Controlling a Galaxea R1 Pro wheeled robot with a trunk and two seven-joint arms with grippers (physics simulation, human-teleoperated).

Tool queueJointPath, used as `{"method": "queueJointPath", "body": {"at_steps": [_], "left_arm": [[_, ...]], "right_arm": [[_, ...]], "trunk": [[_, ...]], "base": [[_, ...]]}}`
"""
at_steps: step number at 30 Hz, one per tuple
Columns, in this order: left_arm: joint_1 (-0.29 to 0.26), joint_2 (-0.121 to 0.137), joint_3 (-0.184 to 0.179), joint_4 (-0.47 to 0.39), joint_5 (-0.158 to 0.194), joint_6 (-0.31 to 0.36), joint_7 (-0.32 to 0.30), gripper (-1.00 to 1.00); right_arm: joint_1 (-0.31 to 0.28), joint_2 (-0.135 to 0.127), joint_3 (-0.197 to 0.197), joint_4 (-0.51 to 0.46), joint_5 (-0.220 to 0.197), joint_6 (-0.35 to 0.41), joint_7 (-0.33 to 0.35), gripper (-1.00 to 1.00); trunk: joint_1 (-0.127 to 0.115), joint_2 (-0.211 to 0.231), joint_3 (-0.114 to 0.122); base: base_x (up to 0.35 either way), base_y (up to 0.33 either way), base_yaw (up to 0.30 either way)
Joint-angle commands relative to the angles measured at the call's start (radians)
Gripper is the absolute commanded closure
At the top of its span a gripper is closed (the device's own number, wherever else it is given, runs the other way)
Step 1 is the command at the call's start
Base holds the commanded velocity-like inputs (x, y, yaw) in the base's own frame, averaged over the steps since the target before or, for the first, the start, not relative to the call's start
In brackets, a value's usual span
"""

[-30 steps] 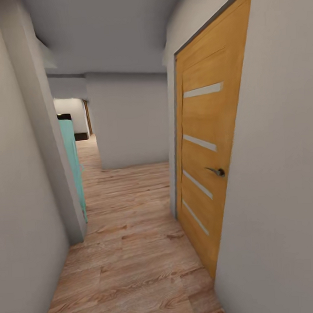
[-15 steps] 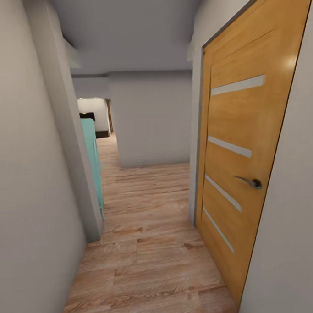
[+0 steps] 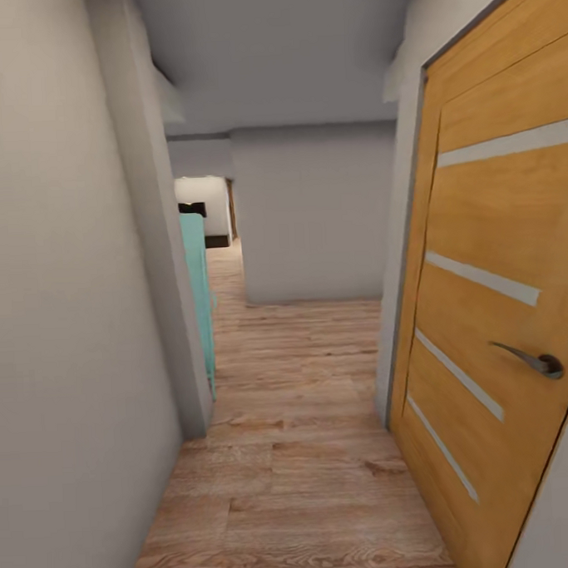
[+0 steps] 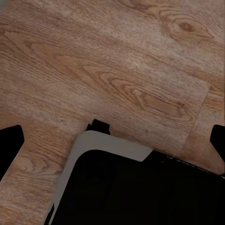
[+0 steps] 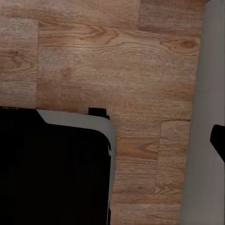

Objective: Move the two storage containers from the living room to the garage. In the garage, place one container on the floor and stack the other container on top of it (either order is fine).

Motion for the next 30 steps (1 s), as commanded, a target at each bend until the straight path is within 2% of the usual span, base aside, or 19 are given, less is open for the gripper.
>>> {"method": "queueJointPath", "body": {"at_steps": [1,30], "left_arm": [[-0.001,0.000,0.008,0.001,0.001,-0.003,-0.002,-1.00],[-0.002,0.000,0.008,0.001,0.001,0.004,-0.001,-1.00]], "right_arm": [[-0.001,0.000,0.008,0.003,-0.007,-0.005,0.000,-1.00],[-0.001,-0.003,0.008,0.003,-0.007,-0.005,0.000,-1.00]], "trunk": [[0.001,-0.001,-0.002],[0.001,-0.001,-0.002]], "base": [[0.290,0.000,0.057],[0.320,0.000,0.002]]}}
